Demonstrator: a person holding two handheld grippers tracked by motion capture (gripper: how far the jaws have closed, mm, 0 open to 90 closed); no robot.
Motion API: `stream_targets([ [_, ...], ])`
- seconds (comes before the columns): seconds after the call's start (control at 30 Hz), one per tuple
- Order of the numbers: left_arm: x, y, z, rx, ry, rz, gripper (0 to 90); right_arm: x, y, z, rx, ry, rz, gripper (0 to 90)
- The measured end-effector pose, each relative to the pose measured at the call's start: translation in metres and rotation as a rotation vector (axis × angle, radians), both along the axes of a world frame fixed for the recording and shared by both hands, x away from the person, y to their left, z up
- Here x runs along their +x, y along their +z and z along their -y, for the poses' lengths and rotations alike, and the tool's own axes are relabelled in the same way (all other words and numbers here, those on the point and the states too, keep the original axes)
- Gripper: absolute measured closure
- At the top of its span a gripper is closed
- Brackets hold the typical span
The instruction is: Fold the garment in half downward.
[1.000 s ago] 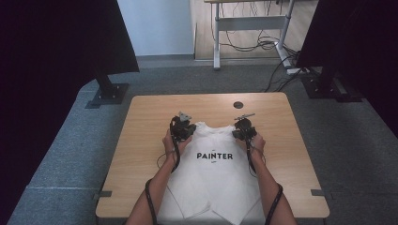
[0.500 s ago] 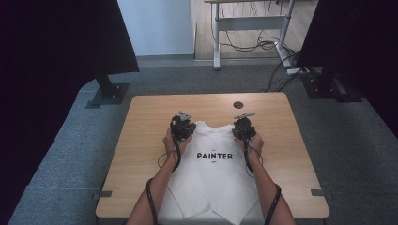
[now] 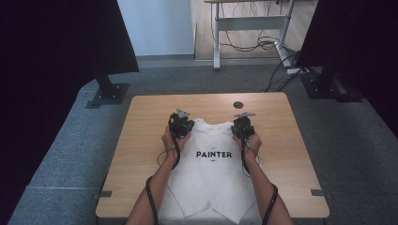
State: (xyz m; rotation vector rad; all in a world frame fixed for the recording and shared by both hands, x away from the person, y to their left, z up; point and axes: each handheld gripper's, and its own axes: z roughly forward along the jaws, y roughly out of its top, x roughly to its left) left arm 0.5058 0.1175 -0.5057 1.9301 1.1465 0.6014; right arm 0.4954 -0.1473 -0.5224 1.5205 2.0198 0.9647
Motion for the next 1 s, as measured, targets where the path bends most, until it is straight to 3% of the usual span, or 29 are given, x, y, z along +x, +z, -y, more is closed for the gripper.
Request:
stream_targets([
  [0.13,0.005,0.008,0.000,-0.018,0.025,0.013,85.9,0.003,0.005,-0.003,0.030,-0.047,0.035,84.8],
  [0.23,0.006,0.013,0.001,-0.019,0.034,0.035,85.9,0.004,0.013,-0.009,0.067,-0.087,0.100,84.8],
  [0.57,0.001,0.017,-0.001,-0.032,0.046,0.061,85.9,-0.009,0.020,-0.018,0.097,-0.123,0.192,84.8],
  [0.83,0.006,0.027,0.006,-0.038,0.052,0.079,85.9,-0.005,0.027,-0.020,0.097,-0.140,0.224,84.8],
  [1.0,0.003,0.024,0.005,-0.053,0.049,0.073,85.8,-0.004,0.024,-0.022,0.102,-0.143,0.230,84.7],
])
